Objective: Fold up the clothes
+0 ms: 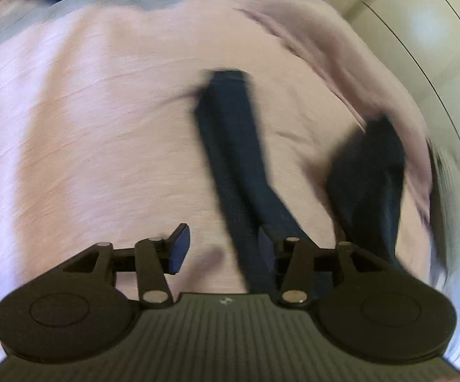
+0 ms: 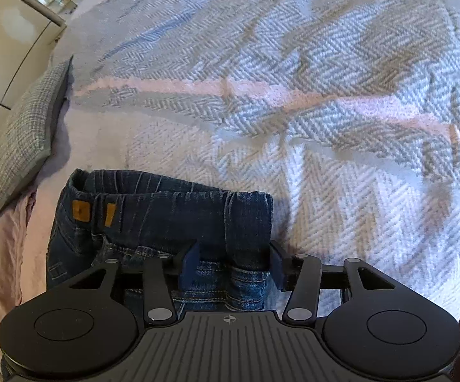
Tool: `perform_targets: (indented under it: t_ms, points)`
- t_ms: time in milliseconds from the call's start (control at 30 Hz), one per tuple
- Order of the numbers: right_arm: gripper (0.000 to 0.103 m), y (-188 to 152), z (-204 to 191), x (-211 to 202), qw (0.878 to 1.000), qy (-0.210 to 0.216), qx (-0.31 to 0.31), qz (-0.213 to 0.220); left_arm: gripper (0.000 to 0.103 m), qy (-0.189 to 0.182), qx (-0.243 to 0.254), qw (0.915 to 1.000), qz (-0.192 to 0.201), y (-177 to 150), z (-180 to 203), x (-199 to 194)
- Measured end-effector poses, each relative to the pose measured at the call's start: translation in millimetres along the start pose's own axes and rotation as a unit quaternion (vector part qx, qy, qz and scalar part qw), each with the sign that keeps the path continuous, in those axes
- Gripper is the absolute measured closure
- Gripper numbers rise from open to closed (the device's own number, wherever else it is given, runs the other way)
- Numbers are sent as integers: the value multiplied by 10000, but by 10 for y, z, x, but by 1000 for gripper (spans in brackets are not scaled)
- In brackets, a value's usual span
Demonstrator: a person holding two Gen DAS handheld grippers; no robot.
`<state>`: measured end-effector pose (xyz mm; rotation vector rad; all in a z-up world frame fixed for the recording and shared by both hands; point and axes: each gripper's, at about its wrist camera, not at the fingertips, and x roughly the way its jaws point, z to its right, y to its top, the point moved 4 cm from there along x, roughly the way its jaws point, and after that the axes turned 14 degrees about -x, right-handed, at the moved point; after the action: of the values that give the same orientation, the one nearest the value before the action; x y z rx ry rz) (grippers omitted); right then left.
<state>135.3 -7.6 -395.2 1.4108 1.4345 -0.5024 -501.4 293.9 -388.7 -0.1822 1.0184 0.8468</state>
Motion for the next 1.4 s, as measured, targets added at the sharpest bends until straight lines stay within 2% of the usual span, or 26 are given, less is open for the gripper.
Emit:
perform_targets:
  t_ms: [67,167,267,367,433,467,500,533,567,600,667,800,867,900,1000,1100,1233,1300,1333,1400]
  points:
    - [49,2,-13,32,10000,-48,0,-29,59,-122,-243,9996,38,67,1,3]
    - [48,11,-30,70,9999,-109,-8,-81,57,-254,-222,9994,14,111,178,134]
    - [48,27,-36,101,9998,-136,13,-144,56,-11,-61,9999,95,171,357,367]
    - [48,43,-15,112,9998,-82,63,-196,56,38,-48,9999,92,291,481,607]
    - [48,50,7,115,9997,-12,82,-219,65,231,52,9997,92,346,510,742]
    - [48,55,18,109,9997,26,98,-223,82,264,120,9995,104,365,507,754]
    - [48,61,26,98,9997,61,97,-229,98,217,179,9995,141,380,490,716]
    - [51,65,29,83,9997,87,65,-240,101,132,229,9995,195,394,467,654]
    - [73,68,30,67,9997,71,-3,-254,103,20,280,9991,328,408,435,524]
    - [84,71,30,46,9995,1,-140,-277,103,-109,333,9981,509,422,396,353]
    - [91,89,54,-15,9992,62,-272,-285,103,-306,410,9951,851,452,290,-23]
    - [93,113,48,-184,9982,184,-500,-285,103,-271,295,9918,1217,441,-191,-828]
    - [93,100,8,-266,9975,196,-621,-268,103,25,334,9924,1188,362,-511,-1019]
    - [93,87,-8,-298,9972,186,-683,-247,102,257,330,9932,1082,320,-692,-1025]
    - [93,22,-32,-308,9960,46,-870,-203,101,794,-101,9947,649,203,-1223,-749]
    - [94,-3,-114,-368,9937,-108,-1116,-77,103,804,-181,9934,796,176,-1241,-680]
    - [96,35,-266,-684,9885,-50,-1476,312,102,299,852,9872,1315,167,-854,-1010]
    - [96,-10,-248,-784,9875,-99,-1529,378,101,144,1061,9839,1432,181,-816,-1180]
    - [96,-61,-218,-788,9871,-180,-1548,362,101,258,1031,9847,1384,184,-875,-1190]
    - [95,-190,-104,-628,9884,-367,-1469,86,100,979,803,9865,1041,159,-1144,-1043]
